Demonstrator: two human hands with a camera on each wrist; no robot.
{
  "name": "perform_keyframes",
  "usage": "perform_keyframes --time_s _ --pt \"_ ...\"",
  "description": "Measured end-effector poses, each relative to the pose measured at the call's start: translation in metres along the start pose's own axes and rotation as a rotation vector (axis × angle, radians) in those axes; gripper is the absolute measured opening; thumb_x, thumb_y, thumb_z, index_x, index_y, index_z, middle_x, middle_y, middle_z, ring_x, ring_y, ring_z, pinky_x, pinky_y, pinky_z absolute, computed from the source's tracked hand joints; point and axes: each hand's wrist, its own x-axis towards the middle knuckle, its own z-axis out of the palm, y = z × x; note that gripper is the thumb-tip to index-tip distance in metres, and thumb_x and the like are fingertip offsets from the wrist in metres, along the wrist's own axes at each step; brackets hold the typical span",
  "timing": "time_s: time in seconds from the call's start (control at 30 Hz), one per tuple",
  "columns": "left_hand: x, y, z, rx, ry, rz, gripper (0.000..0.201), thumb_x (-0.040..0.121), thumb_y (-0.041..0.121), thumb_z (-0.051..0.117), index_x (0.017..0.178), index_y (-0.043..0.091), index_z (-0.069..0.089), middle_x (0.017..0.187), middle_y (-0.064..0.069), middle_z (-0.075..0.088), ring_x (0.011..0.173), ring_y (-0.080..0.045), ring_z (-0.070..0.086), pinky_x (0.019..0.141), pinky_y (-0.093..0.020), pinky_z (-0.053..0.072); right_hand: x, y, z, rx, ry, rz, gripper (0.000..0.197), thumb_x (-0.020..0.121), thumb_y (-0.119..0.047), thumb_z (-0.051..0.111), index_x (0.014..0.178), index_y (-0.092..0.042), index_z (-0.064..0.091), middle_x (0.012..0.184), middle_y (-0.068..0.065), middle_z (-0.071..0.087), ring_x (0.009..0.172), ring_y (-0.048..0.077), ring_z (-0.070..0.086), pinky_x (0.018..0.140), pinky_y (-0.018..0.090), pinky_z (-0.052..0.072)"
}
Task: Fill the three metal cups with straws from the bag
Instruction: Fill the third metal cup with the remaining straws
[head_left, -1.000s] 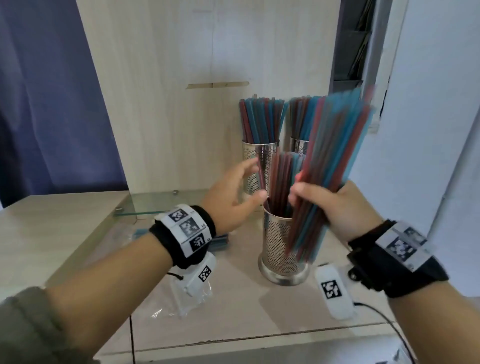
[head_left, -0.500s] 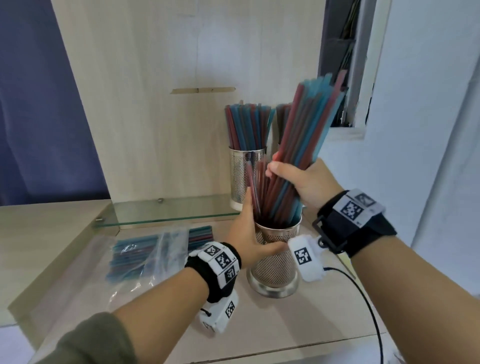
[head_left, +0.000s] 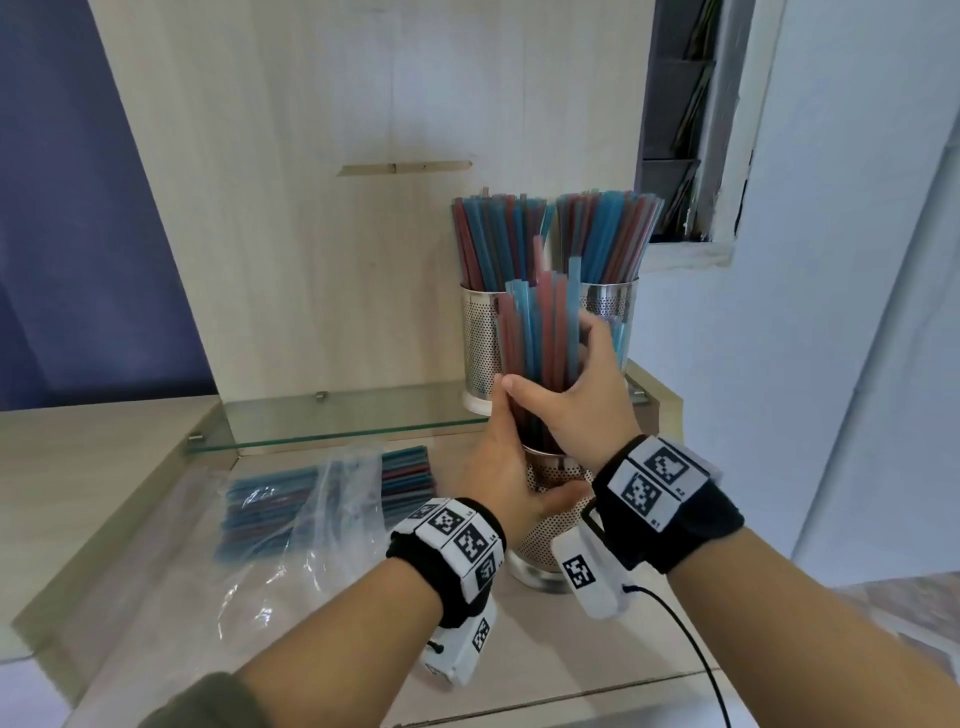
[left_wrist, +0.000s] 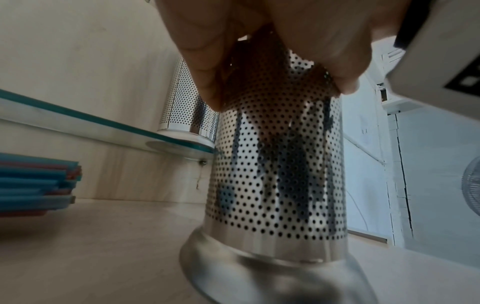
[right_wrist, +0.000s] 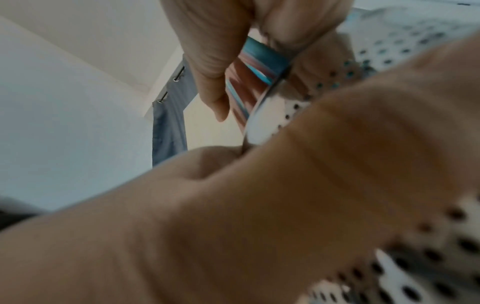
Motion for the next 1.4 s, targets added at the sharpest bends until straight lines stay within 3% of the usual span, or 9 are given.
perform_keyframes --time_s 0.13,0.27,0.5,0.67,1.0,1.17,1.27,1.33,1.4 --pt "-0.001 0.002 0.002 -0.028 0.005 -0.001 0.125 0.072 0.032 0.081 0.149 0.033 -0.018 0.147 0.002 0.041 0.121 -0.007 0.045 0.09 -0.005 0.031 0.004 -0.006 0.002 0.061 0.053 -0.098 0.1 0.075 -0.016 0.08 0.149 -0.033 0.016 0.14 0.004 0.048 0.129 0.014 0.05 0.108 0.041 0.044" --pt "0.001 -0.001 0.003 0.025 0.009 0.008 0.128 0.07 0.037 0.082 0.151 0.027 -0.017 0.15 -0.002 0.039 0.129 -0.017 0.046 0.102 -0.023 0.033 0.019 -0.027 -0.006 -0.234 0.073 -0.31 0.093 0.083 -0.017 0.073 0.153 -0.014 0.012 0.157 0.003 0.023 0.145 0.01 0.02 0.12 0.024 0.018" --pt "0.001 -0.001 0.001 0.014 -0.004 0.011 0.135 0.065 0.042 0.085 0.15 0.029 -0.018 0.15 0.004 0.037 0.134 -0.013 0.04 0.106 -0.022 0.027 0.057 -0.047 -0.027 -0.767 -0.362 -0.566 0.061 0.095 -0.005 0.045 0.152 -0.009 0.023 0.16 0.01 0.022 0.148 0.025 0.017 0.12 0.03 0.014" --pt "0.001 -0.004 0.001 0.038 -0.012 0.043 0.135 0.064 0.051 0.083 0.149 0.028 -0.02 0.156 0.002 0.025 0.14 -0.013 0.031 0.114 -0.03 0.028 0.053 -0.035 -0.042 -0.883 -0.437 -0.534 0.039 0.101 -0.015 0.04 0.138 -0.009 0.049 0.139 0.008 0.053 0.126 0.024 0.051 0.102 0.029 0.037" --pt "0.002 -0.003 -0.002 0.011 -0.048 0.031 0.135 0.064 0.051 0.084 0.151 0.026 -0.017 0.158 0.003 0.019 0.143 -0.012 0.024 0.118 -0.038 0.027 0.029 -0.032 -0.06 -0.806 -0.303 -0.468 0.069 0.088 -0.035 0.052 0.151 -0.021 0.028 0.156 0.0 0.032 0.147 0.018 0.021 0.12 0.052 0.013" --pt "-0.006 -0.004 -0.031 0.167 -0.158 0.036 0.147 0.054 0.062 0.084 0.15 0.025 -0.021 0.16 0.001 0.011 0.146 -0.015 0.013 0.12 -0.043 0.02 -0.019 -0.004 -0.071 -0.517 -0.111 -0.355 0.092 0.081 -0.051 0.06 0.153 -0.023 0.011 0.157 -0.007 0.018 0.146 0.005 0.012 0.118 0.025 0.01" --pt "-0.016 -0.005 -0.066 0.345 -0.224 -0.023 0.144 0.056 0.063 0.081 0.15 0.022 -0.02 0.161 -0.002 0.006 0.147 -0.017 0.007 0.12 -0.039 0.014 -0.033 0.026 -0.072 -0.402 -0.169 -0.125 0.104 0.074 -0.057 0.068 0.152 -0.03 0.005 0.155 -0.017 0.012 0.143 -0.001 0.01 0.119 0.032 0.014" --pt "-0.019 -0.012 -0.088 0.475 -0.243 -0.058 0.132 0.063 0.063 0.076 0.153 0.019 -0.009 0.16 -0.003 0.011 0.146 -0.02 0.009 0.118 -0.037 0.012 -0.035 0.038 -0.068 -0.353 -0.284 -0.058 0.11 0.069 -0.061 0.075 0.153 -0.031 0.011 0.158 -0.013 0.022 0.145 0.005 0.019 0.119 0.042 0.022" --pt "-0.018 -0.021 -0.108 0.603 -0.267 -0.109 0.103 0.076 0.061 0.068 0.153 0.016 0.015 0.156 -0.005 0.025 0.143 -0.022 0.018 0.115 -0.032 0.016 -0.036 0.043 -0.062 -0.26 -0.361 -0.027 0.1 0.067 -0.052 0.082 0.146 -0.038 0.023 0.145 -0.018 0.042 0.134 -0.002 0.038 0.112 0.029 0.036"
